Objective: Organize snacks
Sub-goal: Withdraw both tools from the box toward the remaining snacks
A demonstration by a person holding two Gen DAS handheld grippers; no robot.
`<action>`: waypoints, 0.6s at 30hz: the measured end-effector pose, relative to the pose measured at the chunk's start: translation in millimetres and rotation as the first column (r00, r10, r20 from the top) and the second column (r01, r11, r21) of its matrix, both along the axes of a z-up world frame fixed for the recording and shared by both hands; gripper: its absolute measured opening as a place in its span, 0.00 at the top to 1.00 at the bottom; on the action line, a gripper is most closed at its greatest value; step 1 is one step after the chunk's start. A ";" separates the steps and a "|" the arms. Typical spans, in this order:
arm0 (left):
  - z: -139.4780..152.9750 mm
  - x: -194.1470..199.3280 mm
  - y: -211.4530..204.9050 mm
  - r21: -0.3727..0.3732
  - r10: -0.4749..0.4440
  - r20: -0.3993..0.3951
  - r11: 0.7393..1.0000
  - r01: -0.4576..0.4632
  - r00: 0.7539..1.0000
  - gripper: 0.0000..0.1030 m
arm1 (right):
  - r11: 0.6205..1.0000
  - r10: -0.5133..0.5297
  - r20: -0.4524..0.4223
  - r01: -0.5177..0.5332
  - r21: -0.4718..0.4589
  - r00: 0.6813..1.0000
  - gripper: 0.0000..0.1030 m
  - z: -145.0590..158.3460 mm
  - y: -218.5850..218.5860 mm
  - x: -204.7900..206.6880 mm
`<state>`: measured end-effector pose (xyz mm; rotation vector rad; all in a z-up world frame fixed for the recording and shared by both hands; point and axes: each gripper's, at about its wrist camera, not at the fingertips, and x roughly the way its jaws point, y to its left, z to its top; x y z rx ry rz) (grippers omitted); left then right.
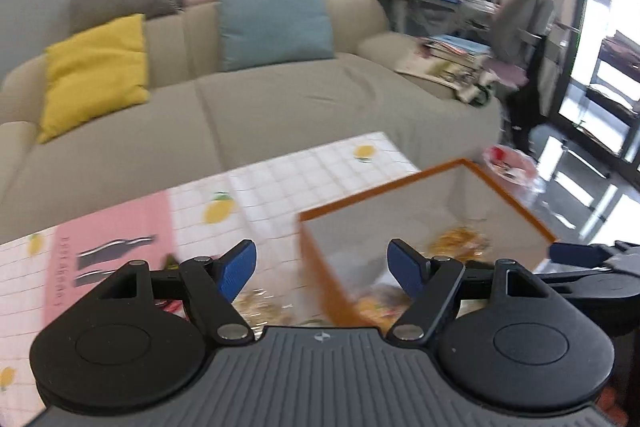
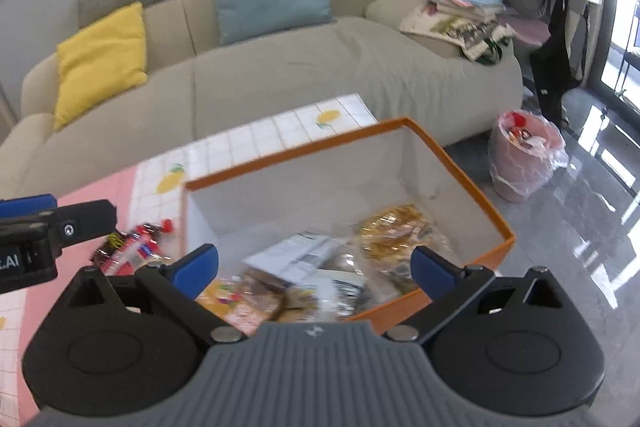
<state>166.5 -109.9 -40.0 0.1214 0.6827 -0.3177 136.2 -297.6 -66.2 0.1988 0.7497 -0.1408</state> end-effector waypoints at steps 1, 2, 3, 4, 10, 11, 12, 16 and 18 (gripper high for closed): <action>-1.6 -2.3 7.9 0.003 0.017 0.009 1.000 -0.017 1.000 0.15 | 1.000 0.010 0.009 -0.010 -0.009 1.000 0.03 0.6 7.8 -2.3; -3.1 -5.0 14.9 0.010 0.029 0.017 1.000 -0.029 0.999 0.15 | 1.000 0.020 0.015 -0.020 -0.018 1.000 0.03 0.8 14.2 -4.4; -4.7 -7.6 21.7 0.022 0.041 0.026 0.999 -0.042 0.999 0.15 | 0.999 0.031 0.022 -0.031 -0.027 0.999 0.03 1.1 22.5 -6.6; -6.4 -10.9 29.1 0.032 0.058 0.035 0.998 -0.060 0.998 0.15 | 0.999 0.034 0.023 -0.033 -0.036 0.999 0.03 0.8 28.7 -8.5; -14.2 -26.4 66.7 0.025 0.150 0.104 0.988 -0.154 0.983 0.15 | 0.997 0.067 0.029 -0.066 -0.046 0.997 0.03 -2.2 69.7 -11.4; -15.3 -26.6 72.4 0.018 0.164 0.106 0.986 -0.167 0.981 0.15 | 0.996 0.071 0.029 -0.069 -0.047 0.997 0.03 -3.3 76.9 -11.4; -16.3 -26.9 78.7 0.011 0.179 0.108 0.983 -0.182 0.978 0.15 | 0.996 0.076 0.030 -0.075 -0.043 0.997 0.04 -4.3 82.7 -12.1; -24.6 -26.6 105.1 -0.016 0.235 0.097 0.972 -0.234 0.967 0.15 | 0.993 0.112 0.009 -0.111 -0.045 0.994 0.10 -10.7 107.6 -10.1; -31.6 -24.6 116.1 -0.016 0.262 0.086 0.965 -0.262 0.961 0.16 | 0.988 0.138 0.006 -0.137 -0.067 0.990 0.10 -14.0 120.7 -9.2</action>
